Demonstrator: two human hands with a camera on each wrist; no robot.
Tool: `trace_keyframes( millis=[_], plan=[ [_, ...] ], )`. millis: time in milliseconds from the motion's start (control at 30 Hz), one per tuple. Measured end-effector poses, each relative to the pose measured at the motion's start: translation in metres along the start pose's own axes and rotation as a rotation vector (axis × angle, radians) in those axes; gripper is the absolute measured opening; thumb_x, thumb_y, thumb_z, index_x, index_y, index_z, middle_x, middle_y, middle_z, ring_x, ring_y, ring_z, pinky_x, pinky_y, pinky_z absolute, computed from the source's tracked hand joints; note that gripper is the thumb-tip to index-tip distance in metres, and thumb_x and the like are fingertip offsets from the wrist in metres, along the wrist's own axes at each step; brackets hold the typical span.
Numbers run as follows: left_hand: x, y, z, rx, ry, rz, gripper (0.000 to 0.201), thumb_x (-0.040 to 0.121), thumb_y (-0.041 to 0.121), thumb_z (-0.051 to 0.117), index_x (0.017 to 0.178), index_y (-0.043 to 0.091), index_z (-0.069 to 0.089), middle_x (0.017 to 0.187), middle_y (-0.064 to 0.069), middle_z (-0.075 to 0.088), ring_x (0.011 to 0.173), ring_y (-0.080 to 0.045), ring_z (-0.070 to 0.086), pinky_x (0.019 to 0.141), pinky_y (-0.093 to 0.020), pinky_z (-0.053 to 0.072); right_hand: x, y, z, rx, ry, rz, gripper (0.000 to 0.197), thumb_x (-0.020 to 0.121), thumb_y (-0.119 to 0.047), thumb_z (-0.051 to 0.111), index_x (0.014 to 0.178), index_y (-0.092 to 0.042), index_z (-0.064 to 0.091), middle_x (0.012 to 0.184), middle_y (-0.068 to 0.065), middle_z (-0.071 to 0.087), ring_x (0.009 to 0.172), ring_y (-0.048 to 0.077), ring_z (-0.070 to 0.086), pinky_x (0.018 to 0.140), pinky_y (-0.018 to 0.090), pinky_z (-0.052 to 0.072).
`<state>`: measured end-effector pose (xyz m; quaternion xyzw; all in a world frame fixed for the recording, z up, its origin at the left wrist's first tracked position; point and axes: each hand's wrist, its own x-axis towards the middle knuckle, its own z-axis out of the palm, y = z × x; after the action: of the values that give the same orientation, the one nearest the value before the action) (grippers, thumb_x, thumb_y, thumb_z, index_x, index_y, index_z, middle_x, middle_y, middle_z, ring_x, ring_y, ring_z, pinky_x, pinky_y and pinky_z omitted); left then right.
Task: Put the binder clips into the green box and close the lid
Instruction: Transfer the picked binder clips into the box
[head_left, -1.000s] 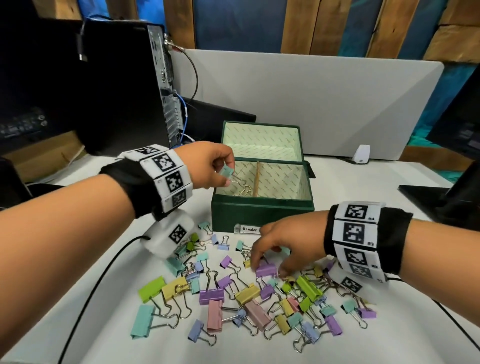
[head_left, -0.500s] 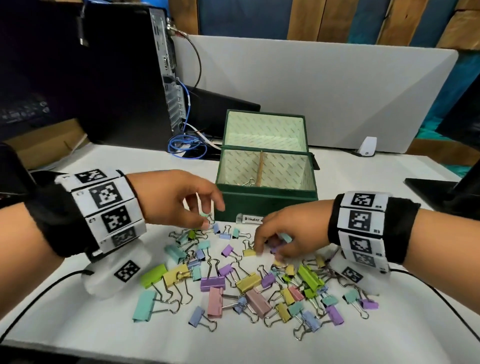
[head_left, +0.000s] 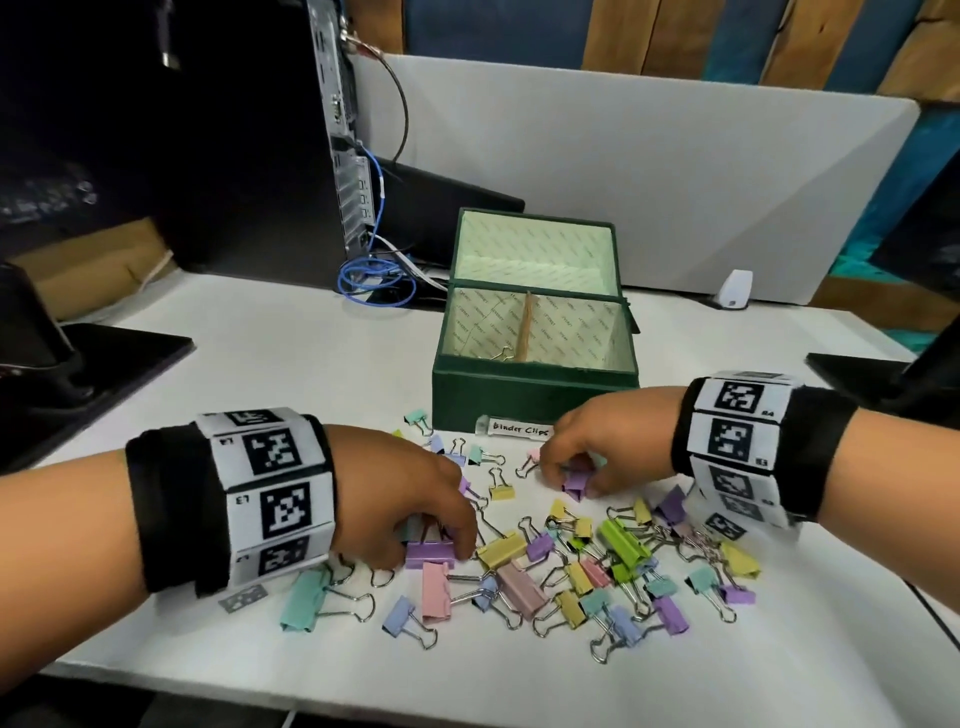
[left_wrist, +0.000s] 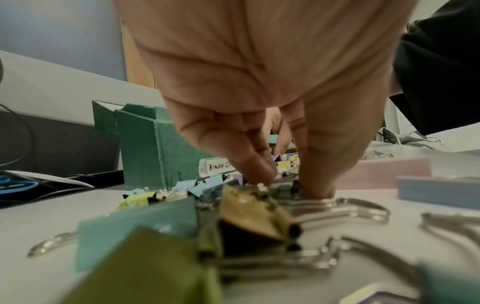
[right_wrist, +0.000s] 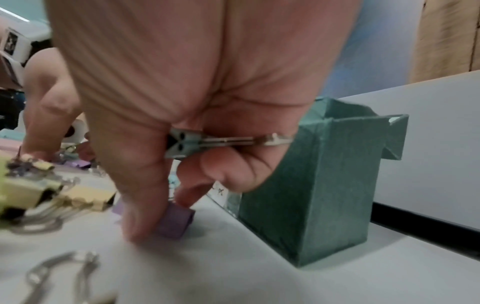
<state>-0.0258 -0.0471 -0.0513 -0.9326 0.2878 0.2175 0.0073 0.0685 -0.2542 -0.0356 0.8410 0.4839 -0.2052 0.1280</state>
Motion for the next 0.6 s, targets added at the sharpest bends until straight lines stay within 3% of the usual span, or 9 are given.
trace_keyframes(
  millis=[133, 200, 267, 333, 400, 467, 533, 600],
  plan=[
    [-0.001, -0.001, -0.001, -0.006, 0.020, 0.025, 0.047, 0.081, 0.027, 0.063, 0.121, 0.049, 0.049, 0.097, 0.019, 0.035, 0.082, -0.004, 0.037, 0.062, -0.007, 0.028, -0.011, 0.006, -0.019, 0.314, 0.042, 0.022, 0.016, 0.082, -0.024, 0.066, 0.094, -0.032, 0.061, 0.076, -0.007, 0.058, 0.067, 0.010, 0.051, 0.068, 0.023, 0.045],
    [-0.002, -0.004, -0.004, -0.117, 0.031, 0.026, 0.047, 0.078, 0.029, 0.068, 0.117, 0.049, 0.051, 0.102, 0.018, 0.043, 0.084, -0.006, 0.046, 0.071, -0.013, 0.041, -0.016, 0.014, -0.038, 0.499, 0.109, 0.027, 0.015, 0.080, -0.024, 0.068, 0.090, -0.033, 0.060, 0.067, -0.011, 0.057, 0.062, 0.010, 0.050, 0.066, 0.027, 0.047],
    [-0.004, -0.006, -0.010, -0.290, 0.082, 0.018, 0.046, 0.076, 0.026, 0.072, 0.112, 0.049, 0.054, 0.107, 0.017, 0.050, 0.088, -0.007, 0.054, 0.080, -0.023, 0.050, -0.018, 0.023, -0.058, 0.713, 0.224, 0.030, 0.015, 0.081, -0.018, 0.067, 0.087, -0.029, 0.059, 0.058, -0.011, 0.058, 0.049, 0.009, 0.045, 0.053, 0.027, 0.042],
    [-0.006, -0.010, -0.019, -0.446, 0.139, 0.012, 0.044, 0.075, 0.022, 0.074, 0.107, 0.046, 0.057, 0.107, 0.016, 0.055, 0.085, -0.002, 0.056, 0.078, -0.020, 0.052, -0.011, 0.029, -0.074, 0.868, 0.378, 0.020, 0.018, 0.082, -0.010, 0.066, 0.087, -0.024, 0.057, 0.051, -0.009, 0.057, 0.039, 0.007, 0.037, 0.044, 0.021, 0.033],
    [-0.006, -0.014, -0.029, -0.615, 0.200, 0.025, 0.042, 0.073, 0.014, 0.075, 0.101, 0.039, 0.058, 0.097, 0.015, 0.063, 0.079, -0.001, 0.060, 0.070, -0.016, 0.052, 0.001, 0.030, -0.083, 0.913, 0.515, 0.062, 0.017, 0.082, -0.011, 0.067, 0.086, -0.024, 0.057, 0.050, -0.007, 0.059, 0.038, 0.006, 0.036, 0.042, 0.021, 0.031],
    [-0.006, -0.019, -0.041, -0.751, 0.295, 0.029, 0.038, 0.071, 0.009, 0.077, 0.096, 0.033, 0.061, 0.089, 0.013, 0.067, 0.075, -0.007, 0.064, 0.064, -0.016, 0.051, 0.018, 0.028, -0.087, 0.912, 0.583, 0.129, 0.016, 0.081, -0.024, 0.070, 0.089, -0.025, 0.057, 0.054, -0.006, 0.058, 0.044, 0.010, 0.038, 0.044, 0.023, 0.033],
    [-0.004, -0.024, -0.052, -0.782, 0.420, -0.020, 0.035, 0.065, 0.022, 0.080, 0.094, 0.031, 0.062, 0.090, 0.006, 0.068, 0.072, -0.013, 0.063, 0.065, -0.022, 0.052, 0.033, 0.023, -0.088, 0.882, 0.593, 0.213, 0.031, 0.075, -0.041, 0.072, 0.098, -0.027, 0.058, 0.060, -0.002, 0.051, 0.050, 0.014, 0.042, 0.047, 0.024, 0.037],
    [-0.001, -0.030, -0.063, -0.771, 0.525, -0.102, 0.038, 0.063, 0.031, 0.078, 0.096, 0.028, 0.060, 0.094, -0.002, 0.069, 0.069, -0.016, 0.060, 0.064, -0.031, 0.050, 0.042, 0.021, -0.088, 0.950, 0.569, 0.240, 0.046, 0.075, -0.039, 0.072, 0.115, -0.023, 0.055, 0.069, 0.000, 0.051, 0.055, 0.013, 0.048, 0.053, 0.023, 0.042]
  ],
)
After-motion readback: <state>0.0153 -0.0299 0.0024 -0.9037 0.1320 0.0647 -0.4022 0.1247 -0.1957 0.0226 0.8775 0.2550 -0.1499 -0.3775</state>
